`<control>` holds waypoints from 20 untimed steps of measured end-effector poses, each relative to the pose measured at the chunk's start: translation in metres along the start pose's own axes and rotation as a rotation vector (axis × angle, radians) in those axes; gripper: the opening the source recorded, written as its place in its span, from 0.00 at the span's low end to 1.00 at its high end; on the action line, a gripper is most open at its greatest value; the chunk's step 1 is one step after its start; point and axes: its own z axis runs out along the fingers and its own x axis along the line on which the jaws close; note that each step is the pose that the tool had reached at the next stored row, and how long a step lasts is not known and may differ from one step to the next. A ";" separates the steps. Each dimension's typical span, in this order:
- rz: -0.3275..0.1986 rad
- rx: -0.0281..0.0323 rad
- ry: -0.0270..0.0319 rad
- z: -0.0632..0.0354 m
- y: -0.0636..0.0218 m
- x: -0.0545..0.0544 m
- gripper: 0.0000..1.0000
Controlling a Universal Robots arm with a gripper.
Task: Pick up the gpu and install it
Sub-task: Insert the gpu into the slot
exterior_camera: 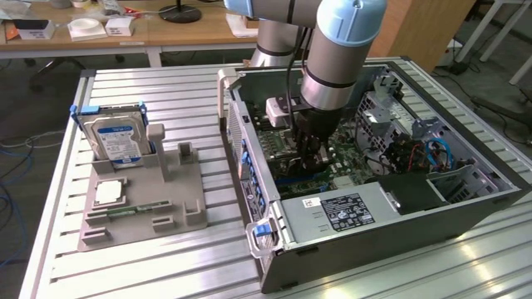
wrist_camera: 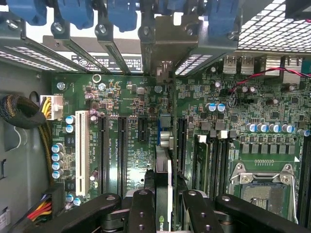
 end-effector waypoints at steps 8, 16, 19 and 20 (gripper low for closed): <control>0.000 0.0000 -0.0003 -0.0046 -0.0001 0.000 0.27; 0.000 -0.0001 -0.0002 -0.0047 -0.0001 0.002 0.27; 0.000 0.0000 -0.0002 -0.0047 0.0000 0.002 0.27; 0.000 0.0000 -0.0002 -0.0046 0.0000 0.002 0.27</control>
